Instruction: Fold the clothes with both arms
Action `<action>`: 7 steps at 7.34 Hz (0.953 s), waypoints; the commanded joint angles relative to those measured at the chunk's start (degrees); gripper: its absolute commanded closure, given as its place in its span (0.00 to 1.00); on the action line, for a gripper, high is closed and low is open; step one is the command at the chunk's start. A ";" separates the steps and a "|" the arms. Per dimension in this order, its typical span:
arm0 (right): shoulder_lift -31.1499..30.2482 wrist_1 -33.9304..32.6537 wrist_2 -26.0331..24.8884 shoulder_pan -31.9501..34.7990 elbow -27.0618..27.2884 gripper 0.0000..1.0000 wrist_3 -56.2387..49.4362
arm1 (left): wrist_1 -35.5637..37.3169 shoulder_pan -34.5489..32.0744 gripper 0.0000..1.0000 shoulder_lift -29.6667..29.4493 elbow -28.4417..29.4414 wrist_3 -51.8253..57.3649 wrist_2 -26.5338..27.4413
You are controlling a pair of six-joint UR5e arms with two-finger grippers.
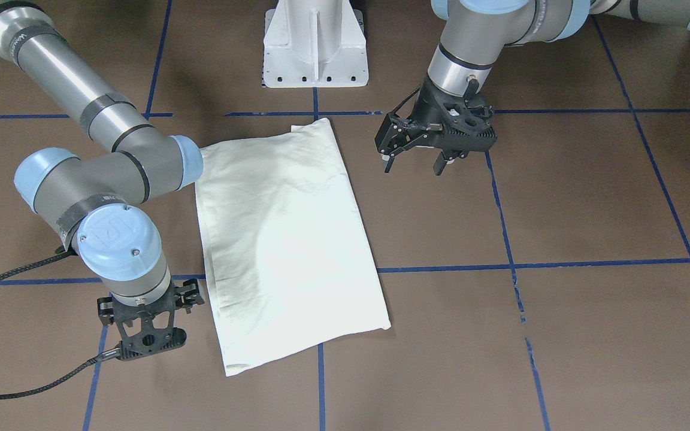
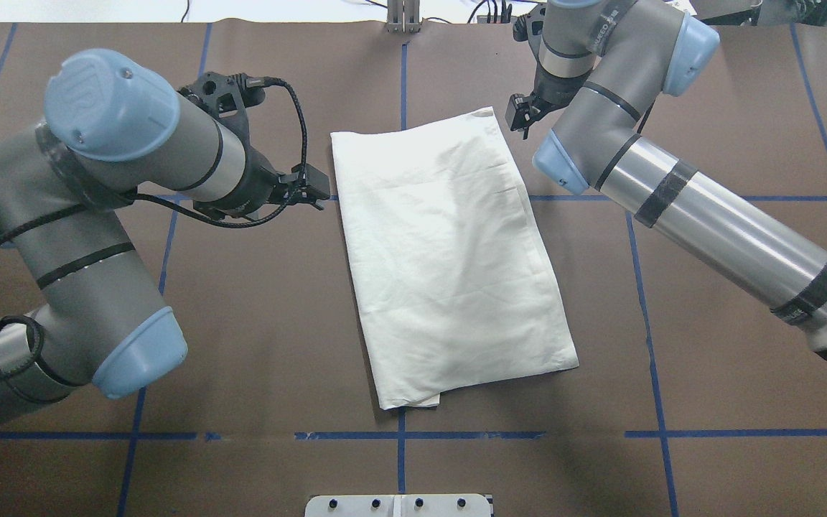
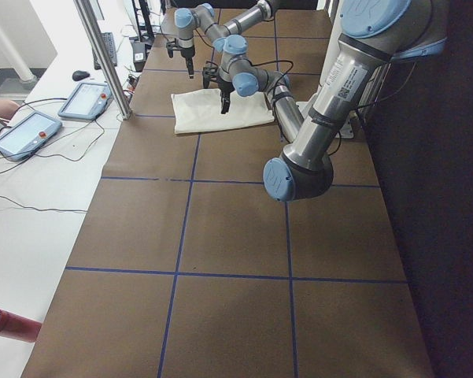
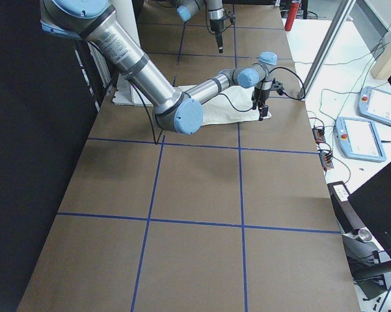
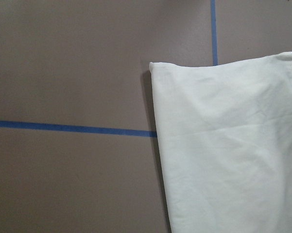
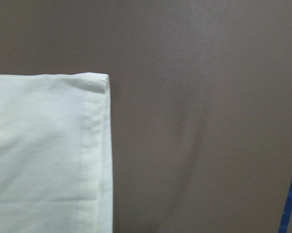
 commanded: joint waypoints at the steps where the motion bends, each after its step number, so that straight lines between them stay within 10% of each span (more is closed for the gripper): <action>1: -4.78 -0.05 9.22 1.40 9.53 0.00 1.86 | -3.47 10.35 0.00 0.41 0.77 -16.27 0.41; 3: -10.94 -0.05 11.00 1.41 18.95 0.00 7.83 | -4.54 17.24 0.03 -0.37 3.21 -25.11 0.67; 7: -12.28 -0.05 12.68 1.41 20.66 0.00 8.56 | -11.84 18.50 0.17 -2.58 12.20 -30.24 4.45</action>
